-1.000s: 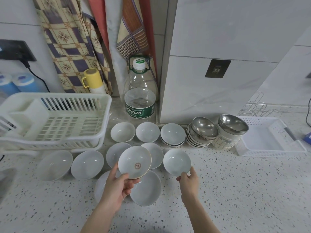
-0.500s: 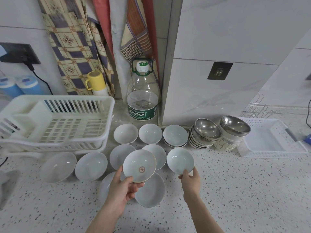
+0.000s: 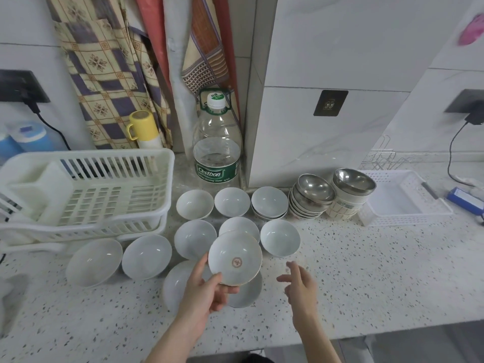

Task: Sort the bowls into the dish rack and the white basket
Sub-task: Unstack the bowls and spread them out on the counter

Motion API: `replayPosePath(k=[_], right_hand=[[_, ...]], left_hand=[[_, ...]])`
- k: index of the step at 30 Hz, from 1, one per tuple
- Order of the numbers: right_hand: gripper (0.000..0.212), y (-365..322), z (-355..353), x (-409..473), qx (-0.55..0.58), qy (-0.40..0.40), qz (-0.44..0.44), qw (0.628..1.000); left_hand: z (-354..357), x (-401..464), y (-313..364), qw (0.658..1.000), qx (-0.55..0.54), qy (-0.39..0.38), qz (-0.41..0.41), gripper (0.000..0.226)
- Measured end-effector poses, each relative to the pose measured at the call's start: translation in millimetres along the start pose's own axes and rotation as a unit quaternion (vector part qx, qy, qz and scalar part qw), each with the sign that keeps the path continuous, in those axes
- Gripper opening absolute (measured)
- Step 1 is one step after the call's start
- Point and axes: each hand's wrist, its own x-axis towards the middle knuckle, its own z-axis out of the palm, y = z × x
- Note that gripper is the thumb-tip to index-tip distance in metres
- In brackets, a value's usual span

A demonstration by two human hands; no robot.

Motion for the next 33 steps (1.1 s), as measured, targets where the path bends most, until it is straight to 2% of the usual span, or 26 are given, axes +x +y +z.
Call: replayPosePath(k=[5,9,13,17,20,23,27,33], right_hand=[[0.033,-4.2,-11.4,-29.1,-0.003,-0.060,-0.034,0.998],[0.036,-0.1,-32.8,-46.7,-0.011,-0.043,-0.048,0.998],[0.011,4.7,-57.2,-56.0,-0.097,-0.038,-0.046,0.994],[0.017,7.4,-71.8,-46.5,-0.165,-0.010,-0.039,0.985],[0.015,7.9,-79.2,-31.9,-0.197,-0.029,-0.034,0.979],[0.015,7.5,-85.6,-12.0,-0.238,-0.068,-0.037,0.968],[0.017,7.3,-88.3,11.6,-0.282,-0.122,-0.030,0.951],[0.025,6.4,-91.8,37.2,-0.311,-0.193,-0.015,0.931]], left_hand=[[14.8,-8.6,-0.9,0.995,0.064,-0.075,-0.006,0.057],[36.0,-15.9,-6.5,0.986,0.113,-0.125,-0.011,0.055],[55.1,-18.9,-13.5,0.977,0.145,-0.155,-0.011,0.053],[75.7,-15.6,-23.5,0.967,0.182,-0.177,-0.014,0.049],[89.4,-9.7,-29.7,0.959,0.221,-0.174,-0.017,0.054],[100.4,-8.3,-32.7,0.949,0.259,-0.181,-0.014,0.080],[113.6,-7.1,-32.0,0.945,0.293,-0.142,0.019,0.101],[127.2,0.1,-35.9,0.932,0.353,-0.078,0.022,0.094]])
